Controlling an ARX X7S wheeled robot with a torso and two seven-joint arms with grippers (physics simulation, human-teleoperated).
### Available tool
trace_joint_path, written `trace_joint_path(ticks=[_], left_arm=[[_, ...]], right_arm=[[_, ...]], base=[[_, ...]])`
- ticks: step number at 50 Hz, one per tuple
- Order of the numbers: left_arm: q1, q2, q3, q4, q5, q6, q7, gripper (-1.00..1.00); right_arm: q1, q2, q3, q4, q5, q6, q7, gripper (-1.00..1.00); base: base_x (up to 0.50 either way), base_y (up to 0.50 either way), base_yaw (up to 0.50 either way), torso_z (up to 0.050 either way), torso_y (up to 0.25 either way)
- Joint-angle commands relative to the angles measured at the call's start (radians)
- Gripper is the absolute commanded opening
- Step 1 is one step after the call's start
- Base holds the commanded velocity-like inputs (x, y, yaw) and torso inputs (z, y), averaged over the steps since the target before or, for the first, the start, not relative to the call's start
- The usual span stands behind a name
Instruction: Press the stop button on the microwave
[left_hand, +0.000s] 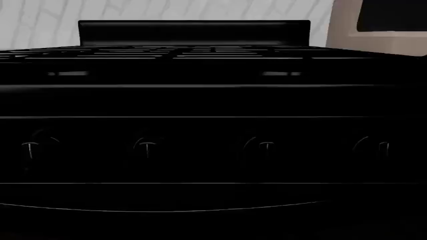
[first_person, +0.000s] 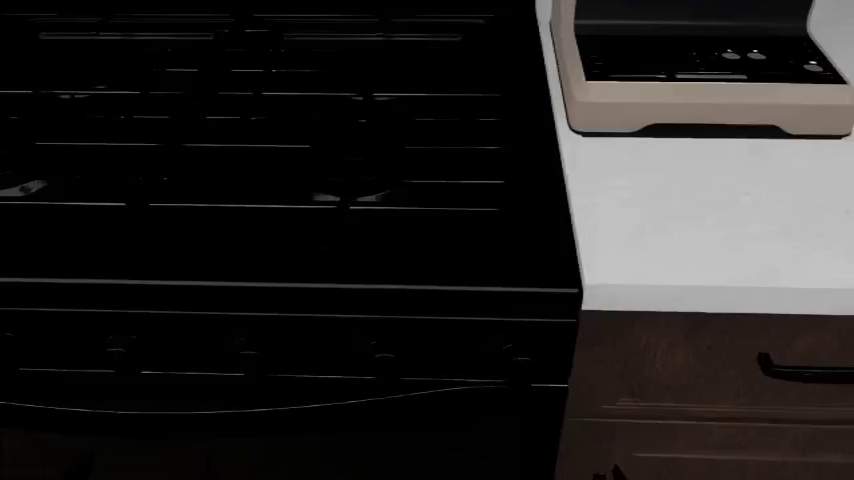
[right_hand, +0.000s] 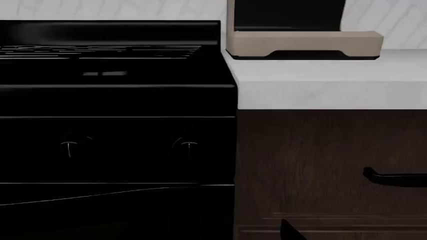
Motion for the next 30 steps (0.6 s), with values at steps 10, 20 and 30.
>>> trace_joint_path(ticks=[10,20,30], left_arm=[[0.002,-0.052,0.033,0.011,-0.003,-0.018,-0.081,1.0],[-0.044,-0.121,-0.078,-0.172,-0.035,-0.025,-0.153,1.0],[-0.122,-0.197,-0.156,-0.777,-0.037,0.316,-0.194,1.0]], right_arm=[[0.0,0.046,-0.059,-0.054,0.042,0.044,0.042,1.0],[0.045,0.071,-0.096,-0.294,0.028,0.243,0.076,1.0],[0.183,0.088,-0.104,-0.449,0.029,0.427,0.098,1.0]], base=[[0.0,0.0,0.0,0.0,0.0],[0.0,0.0,0.0,0.0,0.0],[0.0,0.0,0.0,0.0,0.0]])
